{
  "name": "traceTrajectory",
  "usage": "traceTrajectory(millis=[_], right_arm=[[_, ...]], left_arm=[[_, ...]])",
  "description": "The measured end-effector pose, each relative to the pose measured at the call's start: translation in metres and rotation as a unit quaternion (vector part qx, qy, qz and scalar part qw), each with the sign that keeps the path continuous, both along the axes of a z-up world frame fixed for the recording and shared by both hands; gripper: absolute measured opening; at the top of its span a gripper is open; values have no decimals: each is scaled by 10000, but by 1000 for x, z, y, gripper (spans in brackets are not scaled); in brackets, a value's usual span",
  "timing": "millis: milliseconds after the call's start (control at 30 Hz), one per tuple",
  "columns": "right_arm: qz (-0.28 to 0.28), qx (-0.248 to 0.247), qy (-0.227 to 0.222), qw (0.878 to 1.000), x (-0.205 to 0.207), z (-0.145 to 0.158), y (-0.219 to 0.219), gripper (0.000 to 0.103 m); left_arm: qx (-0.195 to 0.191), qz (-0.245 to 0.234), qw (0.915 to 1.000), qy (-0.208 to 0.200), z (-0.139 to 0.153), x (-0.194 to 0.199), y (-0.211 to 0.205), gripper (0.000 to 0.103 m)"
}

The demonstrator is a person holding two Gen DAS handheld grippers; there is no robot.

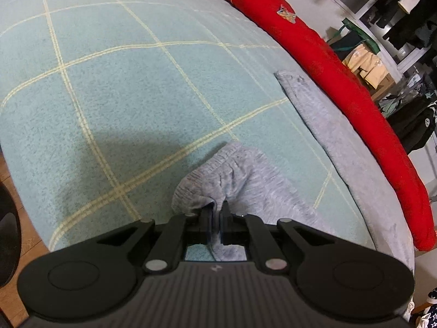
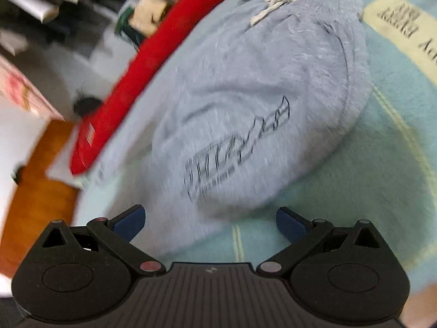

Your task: Fold clothes

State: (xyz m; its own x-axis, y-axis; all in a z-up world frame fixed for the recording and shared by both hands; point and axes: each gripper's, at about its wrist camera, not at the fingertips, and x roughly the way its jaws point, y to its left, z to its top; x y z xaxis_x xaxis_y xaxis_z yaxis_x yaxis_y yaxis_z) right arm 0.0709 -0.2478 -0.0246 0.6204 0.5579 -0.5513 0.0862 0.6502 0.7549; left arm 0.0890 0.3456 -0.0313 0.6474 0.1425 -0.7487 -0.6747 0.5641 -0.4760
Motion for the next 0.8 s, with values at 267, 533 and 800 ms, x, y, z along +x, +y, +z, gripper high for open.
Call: traceTrajectory(millis=[267,533,800], right_arm=[[-425,515,-383,9970,16,-22,3,103],[-749,443,-349,9956,24,-22,4,103],[-1038,147,-289,9941,17,-27,3,66]], left_arm=[[-55,-25,10000,74,-8,3,0,4],[-106,-145,9998,-2,-14,2,4,5],[-185,-203,9994,-189,-18,-7,6,5]])
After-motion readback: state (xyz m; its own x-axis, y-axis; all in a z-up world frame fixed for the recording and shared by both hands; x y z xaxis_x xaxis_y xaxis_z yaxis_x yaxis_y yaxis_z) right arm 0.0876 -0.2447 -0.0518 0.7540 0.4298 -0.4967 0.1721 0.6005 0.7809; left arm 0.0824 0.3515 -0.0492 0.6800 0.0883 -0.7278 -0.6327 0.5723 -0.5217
